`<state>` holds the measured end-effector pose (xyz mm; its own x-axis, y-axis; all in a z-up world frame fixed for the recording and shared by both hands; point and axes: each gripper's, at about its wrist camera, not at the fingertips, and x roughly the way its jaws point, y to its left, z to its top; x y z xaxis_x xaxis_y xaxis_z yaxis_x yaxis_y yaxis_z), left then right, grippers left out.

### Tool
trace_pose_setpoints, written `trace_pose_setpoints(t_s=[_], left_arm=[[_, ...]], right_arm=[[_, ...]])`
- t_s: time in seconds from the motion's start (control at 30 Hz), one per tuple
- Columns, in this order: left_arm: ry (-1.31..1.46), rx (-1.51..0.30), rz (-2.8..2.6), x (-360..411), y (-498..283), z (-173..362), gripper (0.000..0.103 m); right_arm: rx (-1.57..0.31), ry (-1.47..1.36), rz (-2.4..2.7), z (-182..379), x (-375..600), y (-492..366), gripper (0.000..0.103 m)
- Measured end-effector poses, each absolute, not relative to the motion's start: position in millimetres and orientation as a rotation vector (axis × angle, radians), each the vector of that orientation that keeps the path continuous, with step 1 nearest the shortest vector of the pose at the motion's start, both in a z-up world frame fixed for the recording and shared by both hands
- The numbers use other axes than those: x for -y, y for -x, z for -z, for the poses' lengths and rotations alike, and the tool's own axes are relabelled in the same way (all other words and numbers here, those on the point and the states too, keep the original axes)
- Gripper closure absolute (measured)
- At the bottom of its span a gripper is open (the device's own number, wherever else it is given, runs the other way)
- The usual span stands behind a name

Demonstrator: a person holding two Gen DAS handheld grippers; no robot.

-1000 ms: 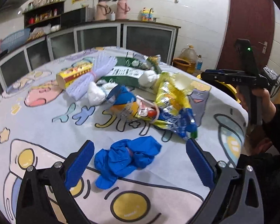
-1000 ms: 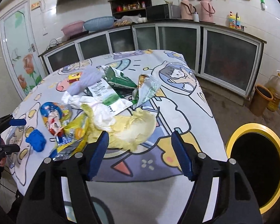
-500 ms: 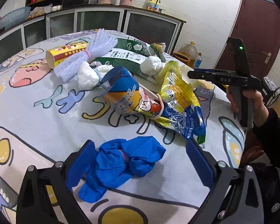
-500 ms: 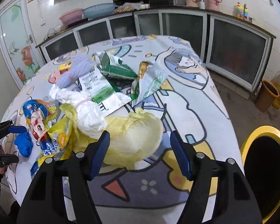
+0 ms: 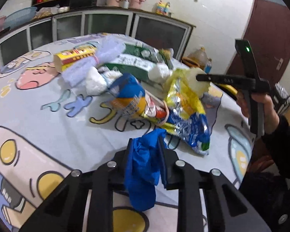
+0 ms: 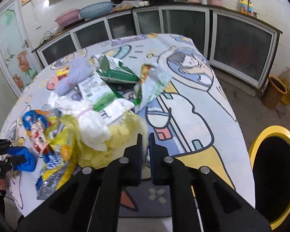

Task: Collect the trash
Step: 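Grasp the pale yellow plastic bag with the right tool and lift it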

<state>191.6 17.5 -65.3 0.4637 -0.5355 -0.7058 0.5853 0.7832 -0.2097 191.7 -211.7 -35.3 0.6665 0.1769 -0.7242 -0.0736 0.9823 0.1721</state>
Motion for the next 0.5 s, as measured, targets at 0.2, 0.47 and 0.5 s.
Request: trace_pose_setpoints(t_s=[0.2,0.47,0.5], left_arm=[[-0.001,-0.766,0.665,-41,-174,32,0.082],[0.033,-0.691,0.633,-56,-160,-3,0.082],[0.039,-0.683,0.634,-57,-158,-6,0.082]], right_arm=[[-0.722,-0.128,-0.153,-9,210,-166,0.096],[-0.579,-0.139,-0.162,-64,213,-135,0.096],[-0.565,-0.141,-0.164,-69,214,-131,0.096]])
